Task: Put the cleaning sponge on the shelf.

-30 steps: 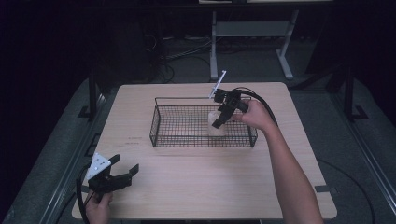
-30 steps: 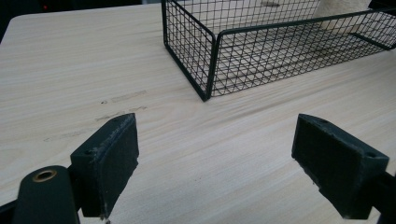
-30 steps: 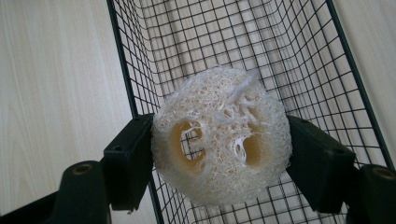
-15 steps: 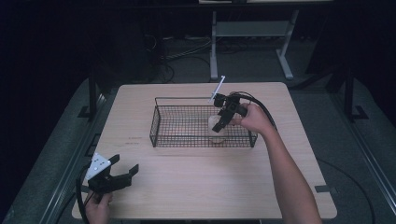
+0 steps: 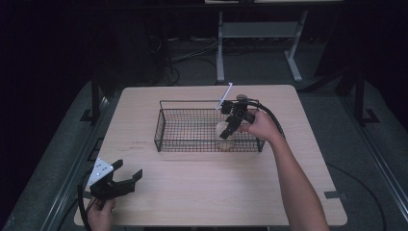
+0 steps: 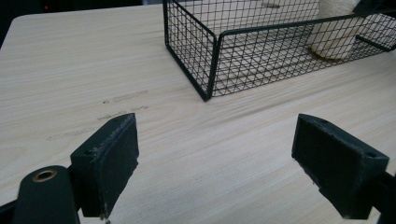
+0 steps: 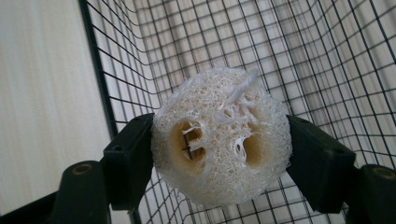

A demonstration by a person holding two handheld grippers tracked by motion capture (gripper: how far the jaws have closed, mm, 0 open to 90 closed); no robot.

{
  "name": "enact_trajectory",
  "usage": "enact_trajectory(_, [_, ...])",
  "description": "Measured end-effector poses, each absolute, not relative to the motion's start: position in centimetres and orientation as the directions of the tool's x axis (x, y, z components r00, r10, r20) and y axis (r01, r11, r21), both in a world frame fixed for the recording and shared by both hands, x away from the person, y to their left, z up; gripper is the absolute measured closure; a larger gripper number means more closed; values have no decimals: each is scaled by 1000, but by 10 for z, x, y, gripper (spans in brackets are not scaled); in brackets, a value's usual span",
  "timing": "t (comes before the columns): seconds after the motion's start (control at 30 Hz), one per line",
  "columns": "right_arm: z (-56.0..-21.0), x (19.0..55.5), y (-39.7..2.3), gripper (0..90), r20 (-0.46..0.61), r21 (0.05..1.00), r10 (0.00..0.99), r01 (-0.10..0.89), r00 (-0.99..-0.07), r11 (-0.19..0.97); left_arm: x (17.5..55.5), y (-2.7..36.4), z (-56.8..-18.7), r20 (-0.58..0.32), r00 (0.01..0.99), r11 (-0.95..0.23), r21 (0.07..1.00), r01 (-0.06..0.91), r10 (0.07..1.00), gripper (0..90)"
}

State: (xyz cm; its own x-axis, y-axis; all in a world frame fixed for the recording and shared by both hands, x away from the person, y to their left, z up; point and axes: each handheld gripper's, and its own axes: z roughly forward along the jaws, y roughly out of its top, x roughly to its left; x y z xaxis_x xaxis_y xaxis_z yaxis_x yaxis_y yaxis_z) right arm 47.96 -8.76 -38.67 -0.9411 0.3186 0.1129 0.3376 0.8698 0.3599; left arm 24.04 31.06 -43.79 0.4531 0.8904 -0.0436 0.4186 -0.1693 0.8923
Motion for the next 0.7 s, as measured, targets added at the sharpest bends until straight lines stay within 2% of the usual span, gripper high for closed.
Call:
enact_trajectory(0.17, [-390,480,-92,273,128,396,331,354,-935,847,240,311,-438,-50,450,-160,895,417,892,139])
enact_trajectory(0.37, [-387,479,-93,227,117,401,336,354,-935,845,240,311,-438,-46,451,-167,892,421,891,139])
enact_trajectory(0.7, [-385,479,-93,215,131,408,324,349,-937,844,241,312,-438,-49,444,-161,892,423,895,139])
